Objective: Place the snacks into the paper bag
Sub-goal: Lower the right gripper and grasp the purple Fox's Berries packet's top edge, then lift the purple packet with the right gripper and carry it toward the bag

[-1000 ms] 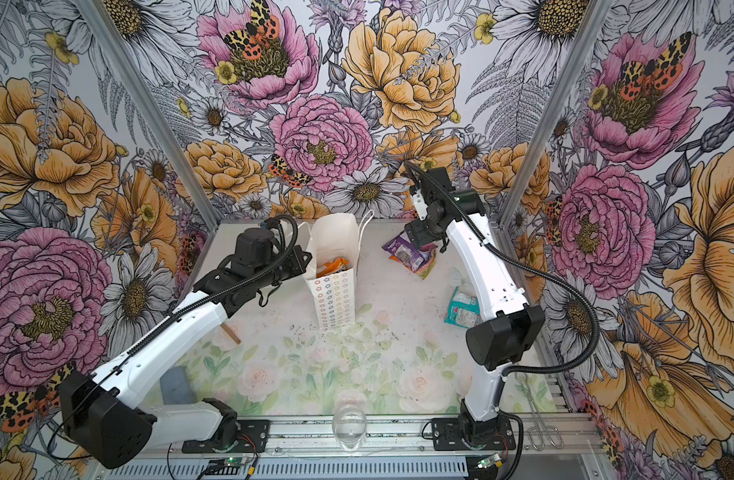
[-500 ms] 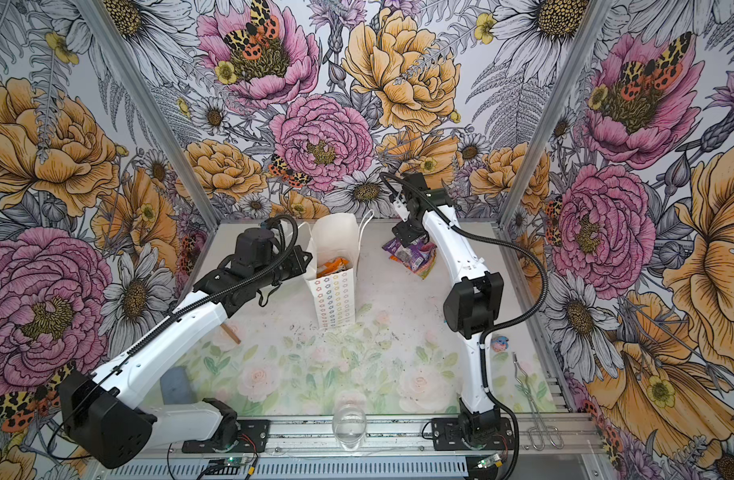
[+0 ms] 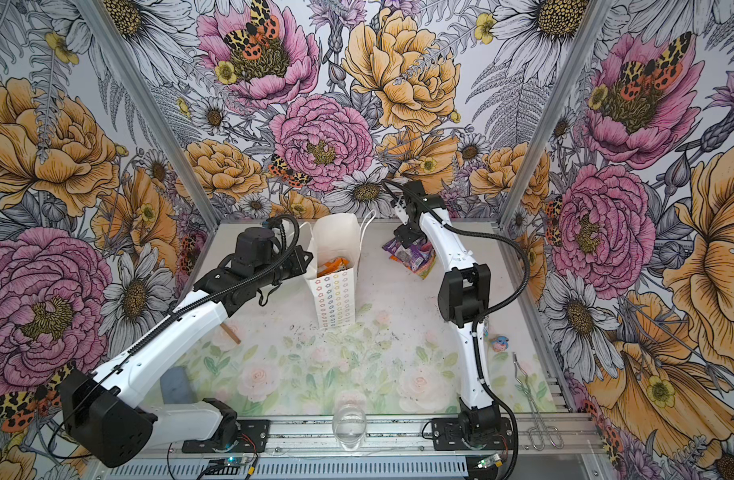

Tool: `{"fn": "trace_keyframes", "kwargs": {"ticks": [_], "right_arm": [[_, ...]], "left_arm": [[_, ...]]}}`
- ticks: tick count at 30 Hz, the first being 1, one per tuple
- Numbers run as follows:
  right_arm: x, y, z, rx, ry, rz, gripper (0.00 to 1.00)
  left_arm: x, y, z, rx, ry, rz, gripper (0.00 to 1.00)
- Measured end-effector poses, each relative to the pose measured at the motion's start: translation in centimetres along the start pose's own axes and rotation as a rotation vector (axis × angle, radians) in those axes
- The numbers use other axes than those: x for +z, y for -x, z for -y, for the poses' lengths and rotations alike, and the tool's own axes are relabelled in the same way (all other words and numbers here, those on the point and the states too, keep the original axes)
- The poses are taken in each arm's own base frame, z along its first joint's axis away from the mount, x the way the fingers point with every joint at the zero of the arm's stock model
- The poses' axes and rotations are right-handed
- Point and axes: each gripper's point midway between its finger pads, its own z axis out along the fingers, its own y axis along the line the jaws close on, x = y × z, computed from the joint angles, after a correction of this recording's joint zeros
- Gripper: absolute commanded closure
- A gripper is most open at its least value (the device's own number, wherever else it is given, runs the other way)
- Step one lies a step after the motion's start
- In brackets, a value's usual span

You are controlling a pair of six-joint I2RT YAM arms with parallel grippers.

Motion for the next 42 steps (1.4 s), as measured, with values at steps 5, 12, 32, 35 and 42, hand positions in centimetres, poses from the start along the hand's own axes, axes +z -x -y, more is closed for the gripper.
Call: {"fn": "trace_keyframes", "kwargs": {"ticks": [5, 12, 32, 35, 42], "right_arm": [[1.3, 0.2, 0.4, -0.006, -0.011, 0.002, 0.17], [4.9, -1.1, -0.6, -0.022, 0.015, -0.057, 0.17], [8.3, -3.8, -1.2, -0.059, -0.038, -0.167, 0.18], [8.5, -3.9, -1.3, -0.065, -0.047, -0.172, 0.19], [8.7, -4.1, -1.7, -0.058, -0.057, -0.179, 0.31]], "left_arm": [[0.1, 0.0, 0.2, 0.028, -0.009, -0.006, 1.0], [0.1, -0.1, 0.3, 0.075, -0.016, -0.012, 1.0], [0.0, 0.2, -0.3, 0.094, -0.007, -0.007, 1.0], [-0.2, 0.0, -0.4, 0.091, -0.006, -0.006, 1.0], [-0.8, -0.4, -1.0, 0.078, 0.0, -0.003, 1.0]]}}
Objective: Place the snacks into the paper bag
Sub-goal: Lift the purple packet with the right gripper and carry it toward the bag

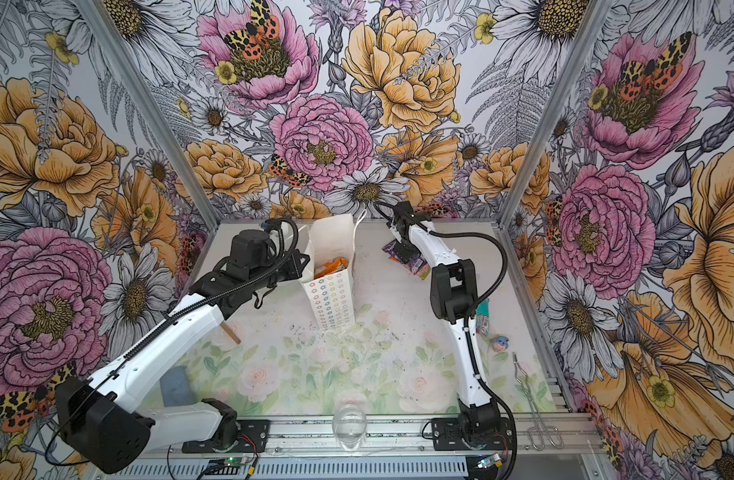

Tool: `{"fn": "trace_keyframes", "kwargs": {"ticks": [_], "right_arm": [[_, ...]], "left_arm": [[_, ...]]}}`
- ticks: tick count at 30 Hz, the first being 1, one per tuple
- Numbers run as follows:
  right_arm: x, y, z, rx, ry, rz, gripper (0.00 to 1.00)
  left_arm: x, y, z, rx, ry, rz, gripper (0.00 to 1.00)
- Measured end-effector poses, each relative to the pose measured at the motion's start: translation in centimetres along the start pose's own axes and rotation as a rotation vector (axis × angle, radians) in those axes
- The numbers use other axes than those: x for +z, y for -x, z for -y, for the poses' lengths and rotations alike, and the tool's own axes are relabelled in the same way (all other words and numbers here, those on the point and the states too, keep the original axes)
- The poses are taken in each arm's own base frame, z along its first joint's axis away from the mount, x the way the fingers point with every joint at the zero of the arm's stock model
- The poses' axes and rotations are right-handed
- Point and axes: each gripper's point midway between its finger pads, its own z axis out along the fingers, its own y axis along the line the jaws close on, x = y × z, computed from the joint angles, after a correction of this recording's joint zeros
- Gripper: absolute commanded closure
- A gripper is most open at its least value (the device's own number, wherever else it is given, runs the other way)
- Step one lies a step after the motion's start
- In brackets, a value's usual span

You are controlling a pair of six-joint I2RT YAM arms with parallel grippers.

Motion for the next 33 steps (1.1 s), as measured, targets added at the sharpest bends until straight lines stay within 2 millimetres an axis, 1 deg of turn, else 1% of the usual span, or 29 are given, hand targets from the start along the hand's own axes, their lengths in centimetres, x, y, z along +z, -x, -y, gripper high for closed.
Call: {"fn": "trace_keyframes", "kwargs": {"ticks": [7, 17, 24, 31, 33], "right_arm": [[-0.1, -0.2, -0.2, 0.03, 0.004, -0.001, 0.51], [-0.8, -0.1, -0.6, 0.103, 0.065, 0.022, 0.71], [-1.9, -0.1, -1.3, 0.151, 0.128, 0.041, 0.84], [-4.0, -0.4, -2.2, 0.193, 0.202, 0.05, 1.0], [-4.5, -0.2, -2.3, 0.203, 0.217, 0.059, 1.0]], "left_arm": [[-0.6, -0.5, -0.5, -0.01, 0.004, 0.004, 1.0], [-0.6, -0.4, -0.7, -0.027, -0.003, 0.024, 1.0], [-0.5, -0.3, -0.6, -0.05, -0.008, 0.031, 1.0], [-0.5, -0.3, -0.6, -0.067, -0.01, 0.034, 1.0], [-0.5, -0.3, -0.6, -0.068, -0.01, 0.034, 1.0]]}}
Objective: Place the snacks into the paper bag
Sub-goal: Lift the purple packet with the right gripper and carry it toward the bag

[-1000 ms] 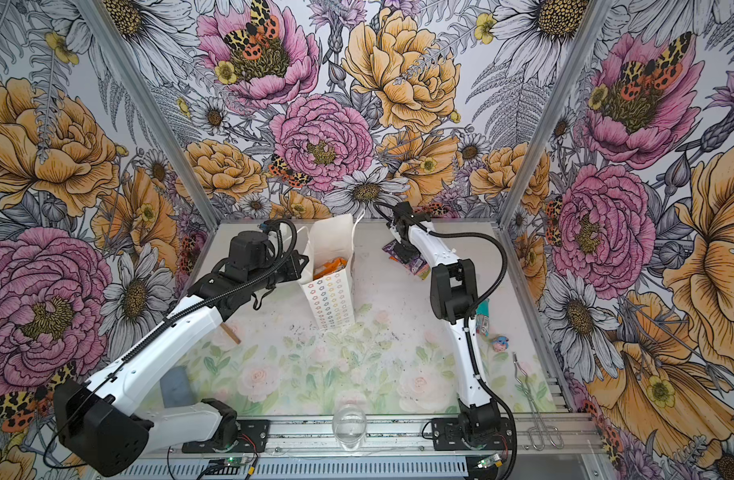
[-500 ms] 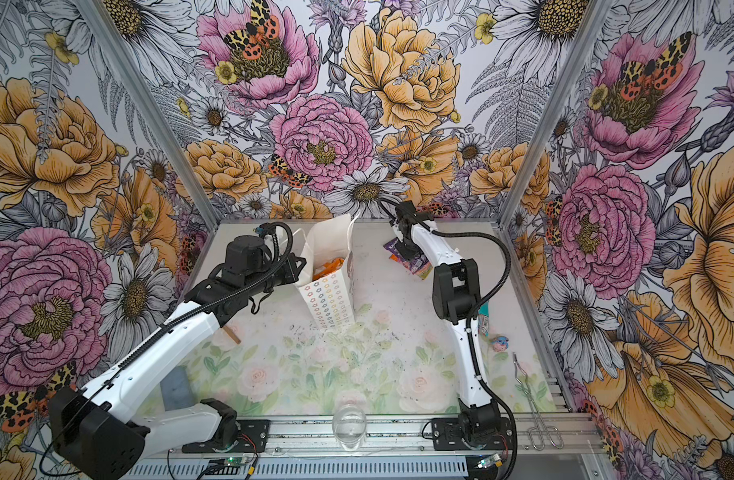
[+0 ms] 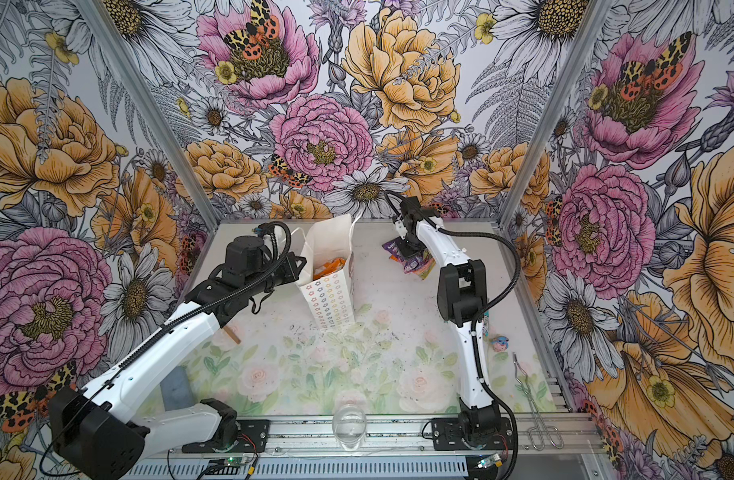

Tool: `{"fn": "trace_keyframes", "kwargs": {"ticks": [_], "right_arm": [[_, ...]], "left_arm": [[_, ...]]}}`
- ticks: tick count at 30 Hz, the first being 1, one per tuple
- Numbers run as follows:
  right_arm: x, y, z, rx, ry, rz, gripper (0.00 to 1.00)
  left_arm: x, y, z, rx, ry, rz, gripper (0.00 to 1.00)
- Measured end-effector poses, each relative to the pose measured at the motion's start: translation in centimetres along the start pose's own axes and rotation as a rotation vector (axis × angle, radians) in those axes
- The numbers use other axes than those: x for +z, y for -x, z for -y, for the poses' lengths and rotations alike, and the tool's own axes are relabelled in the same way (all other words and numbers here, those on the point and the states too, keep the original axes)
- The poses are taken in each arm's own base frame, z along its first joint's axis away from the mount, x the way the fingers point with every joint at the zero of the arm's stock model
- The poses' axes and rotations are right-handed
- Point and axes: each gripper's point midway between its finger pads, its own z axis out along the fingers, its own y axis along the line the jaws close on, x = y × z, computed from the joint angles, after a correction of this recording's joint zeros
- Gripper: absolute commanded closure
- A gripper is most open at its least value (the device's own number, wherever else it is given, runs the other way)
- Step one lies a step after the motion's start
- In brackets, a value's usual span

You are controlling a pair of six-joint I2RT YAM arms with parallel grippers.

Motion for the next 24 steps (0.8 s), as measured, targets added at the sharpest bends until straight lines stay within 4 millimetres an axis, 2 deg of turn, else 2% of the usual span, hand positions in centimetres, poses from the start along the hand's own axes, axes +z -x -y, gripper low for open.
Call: {"fn": "trace_keyframes", "kwargs": {"ticks": [6, 11, 14, 18, 24], "right_arm": [[-0.7, 0.3, -0.7, 0.03, 0.042, 0.018, 1.0], [-1.1, -0.2, -0.9, 0.08, 0.071, 0.001, 1.0], [-2.1, -0.1, -1.0, 0.136, 0.097, 0.0, 1.0], [-5.0, 1.5, -0.8, 0.241, 0.165, 0.071, 1.0], [-12.6, 4.1, 0.6, 0.444, 0.283, 0.24, 1.0]], "left_arm": [[0.0, 0.0, 0.0, 0.0, -0.001, 0.002, 1.0], [0.0, 0.0, 0.0, 0.001, -0.002, 0.004, 1.0], [0.0, 0.0, 0.0, 0.001, -0.002, 0.004, 1.0], [0.0, 0.0, 0.0, 0.0, -0.002, 0.004, 1.0], [0.0, 0.0, 0.0, -0.004, -0.002, 0.004, 1.0]]}}
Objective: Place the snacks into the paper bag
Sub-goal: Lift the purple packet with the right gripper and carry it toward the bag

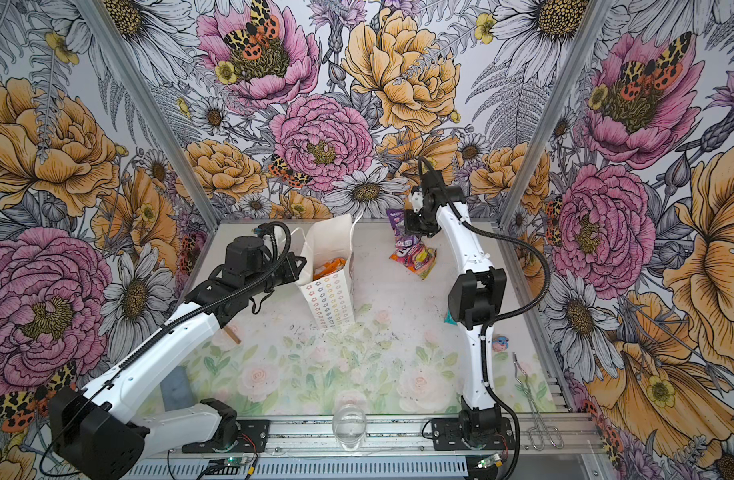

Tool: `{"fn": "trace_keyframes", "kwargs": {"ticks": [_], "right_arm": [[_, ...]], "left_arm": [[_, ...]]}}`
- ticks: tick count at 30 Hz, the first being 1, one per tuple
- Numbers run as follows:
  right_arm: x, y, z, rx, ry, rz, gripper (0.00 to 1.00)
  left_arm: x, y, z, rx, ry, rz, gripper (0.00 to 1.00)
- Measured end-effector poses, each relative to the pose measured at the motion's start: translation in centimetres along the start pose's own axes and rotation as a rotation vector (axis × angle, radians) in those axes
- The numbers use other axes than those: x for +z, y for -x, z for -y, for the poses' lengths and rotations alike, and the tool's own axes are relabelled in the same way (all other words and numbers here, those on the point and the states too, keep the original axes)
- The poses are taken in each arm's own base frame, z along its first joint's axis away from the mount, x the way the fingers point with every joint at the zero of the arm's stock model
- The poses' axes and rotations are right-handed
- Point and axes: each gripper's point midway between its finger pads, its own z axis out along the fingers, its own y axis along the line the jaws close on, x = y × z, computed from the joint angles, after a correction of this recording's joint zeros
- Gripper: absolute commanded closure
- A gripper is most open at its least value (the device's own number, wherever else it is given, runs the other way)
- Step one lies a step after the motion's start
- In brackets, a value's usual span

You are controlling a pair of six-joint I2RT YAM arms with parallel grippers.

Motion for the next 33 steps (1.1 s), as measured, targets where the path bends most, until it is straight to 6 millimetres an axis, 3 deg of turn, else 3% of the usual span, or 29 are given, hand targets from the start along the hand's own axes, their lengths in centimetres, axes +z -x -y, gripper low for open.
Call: {"fn": "trace_keyframes", "kwargs": {"ticks": [5, 10, 16, 22, 27, 33], "right_arm": [[-6.0, 2.9, -1.8, 0.115, 0.086, 0.138, 1.0], [-10.6, 4.3, -4.1, 0.176, 0.15, 0.238, 1.0], [-16.1, 4.5, -7.0, 0.222, 0.21, 0.335, 1.0], [-21.2, 3.9, -12.0, 0.201, 0.285, 0.438, 1.0], [-24.0, 2.3, -17.4, 0.152, 0.351, 0.489, 1.0], [-24.3, -0.8, -23.7, 0.086, 0.404, 0.474, 1.0]], "left_arm": [[0.0, 0.0, 0.0, -0.014, 0.001, 0.0, 1.0], [0.0, 0.0, 0.0, -0.014, 0.002, 0.002, 1.0], [0.0, 0.0, 0.0, -0.018, 0.002, 0.002, 1.0], [0.0, 0.0, 0.0, -0.018, 0.002, 0.002, 1.0], [0.0, 0.0, 0.0, -0.019, 0.002, 0.002, 1.0], [0.0, 0.0, 0.0, -0.021, 0.002, 0.002, 1.0]]}}
